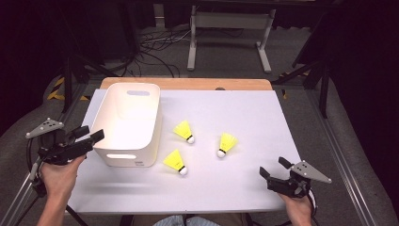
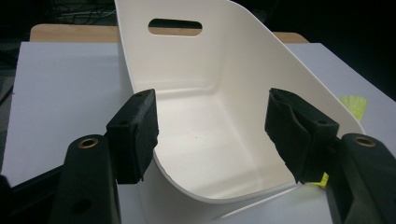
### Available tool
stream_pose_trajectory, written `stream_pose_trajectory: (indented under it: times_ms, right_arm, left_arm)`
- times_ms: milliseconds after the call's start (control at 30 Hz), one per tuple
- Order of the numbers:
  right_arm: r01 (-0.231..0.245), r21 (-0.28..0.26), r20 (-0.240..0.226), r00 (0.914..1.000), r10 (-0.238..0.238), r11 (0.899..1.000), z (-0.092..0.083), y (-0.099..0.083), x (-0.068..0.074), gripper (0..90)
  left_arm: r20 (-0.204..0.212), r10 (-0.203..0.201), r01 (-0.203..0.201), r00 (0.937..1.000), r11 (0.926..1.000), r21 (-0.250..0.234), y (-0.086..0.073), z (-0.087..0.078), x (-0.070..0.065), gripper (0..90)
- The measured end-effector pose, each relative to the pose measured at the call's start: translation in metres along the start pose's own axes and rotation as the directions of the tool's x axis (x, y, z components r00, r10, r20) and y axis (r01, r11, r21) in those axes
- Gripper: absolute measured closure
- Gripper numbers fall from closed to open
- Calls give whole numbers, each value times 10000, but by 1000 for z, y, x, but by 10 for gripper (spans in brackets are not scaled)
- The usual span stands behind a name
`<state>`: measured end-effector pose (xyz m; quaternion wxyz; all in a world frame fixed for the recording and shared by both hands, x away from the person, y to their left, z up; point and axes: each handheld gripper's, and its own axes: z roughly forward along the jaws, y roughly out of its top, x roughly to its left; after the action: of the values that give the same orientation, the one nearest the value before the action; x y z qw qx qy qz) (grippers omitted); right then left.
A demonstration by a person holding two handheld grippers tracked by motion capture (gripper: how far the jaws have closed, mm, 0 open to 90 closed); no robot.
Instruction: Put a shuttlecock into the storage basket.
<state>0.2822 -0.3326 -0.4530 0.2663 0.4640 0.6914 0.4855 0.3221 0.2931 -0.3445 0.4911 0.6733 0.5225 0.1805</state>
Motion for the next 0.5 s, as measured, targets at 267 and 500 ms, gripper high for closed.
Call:
stream_pose_trajectory:
  times_ms: [267, 500]
  right_arm:
    - [-4, 35, -18, 10000, 4, 10000, 0, 0, 0, 120]
    - [0, 56, -20, 10000, 0, 10000, 1, 0, 0, 120]
  left_arm:
    - [178, 80, -81, 9998, 9999, 74, 1, 6, -6, 356]
    - [329, 128, -133, 9994, 9998, 143, 3, 11, -12, 356]
